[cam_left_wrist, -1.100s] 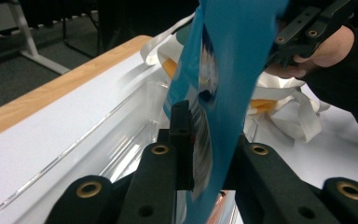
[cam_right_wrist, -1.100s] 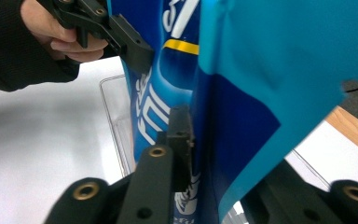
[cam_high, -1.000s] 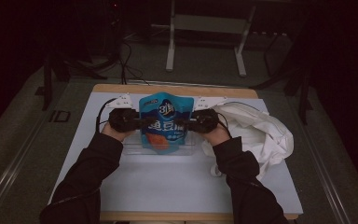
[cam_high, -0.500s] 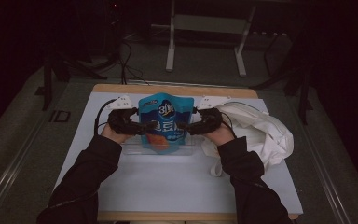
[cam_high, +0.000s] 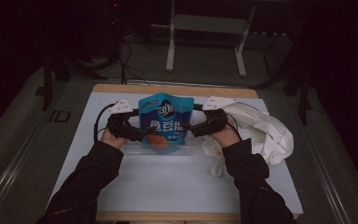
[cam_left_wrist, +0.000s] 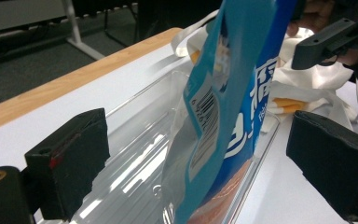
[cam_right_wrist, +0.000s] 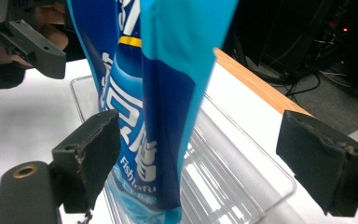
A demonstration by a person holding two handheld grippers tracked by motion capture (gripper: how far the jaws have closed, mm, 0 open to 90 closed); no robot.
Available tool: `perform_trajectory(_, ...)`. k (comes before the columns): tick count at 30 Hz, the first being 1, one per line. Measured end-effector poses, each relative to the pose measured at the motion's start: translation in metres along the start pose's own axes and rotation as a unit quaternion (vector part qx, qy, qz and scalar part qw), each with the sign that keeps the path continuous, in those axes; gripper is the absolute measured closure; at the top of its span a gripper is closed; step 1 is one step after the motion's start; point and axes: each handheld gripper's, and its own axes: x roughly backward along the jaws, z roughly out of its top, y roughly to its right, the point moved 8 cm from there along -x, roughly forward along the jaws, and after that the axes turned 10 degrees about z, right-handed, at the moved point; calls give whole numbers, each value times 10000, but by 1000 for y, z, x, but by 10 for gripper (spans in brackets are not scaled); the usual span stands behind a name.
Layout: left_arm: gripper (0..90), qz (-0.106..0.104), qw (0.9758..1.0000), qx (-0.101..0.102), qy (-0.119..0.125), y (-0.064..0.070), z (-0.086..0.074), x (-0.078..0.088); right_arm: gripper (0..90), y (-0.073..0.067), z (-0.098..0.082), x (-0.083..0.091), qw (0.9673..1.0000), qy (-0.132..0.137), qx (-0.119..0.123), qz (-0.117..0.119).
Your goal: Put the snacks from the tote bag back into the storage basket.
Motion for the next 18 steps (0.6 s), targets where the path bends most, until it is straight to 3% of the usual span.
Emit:
perform_trajectory(8, 60, -138, 9998, 71, 110, 8, -4, 9, 143, -1, -7, 11, 9999, -87, 41, -47)
perform_trajectory(18, 61, 8, 9996, 222, 182, 16, -18, 20, 143, -4, -14, 24, 9999, -110, 4, -113)
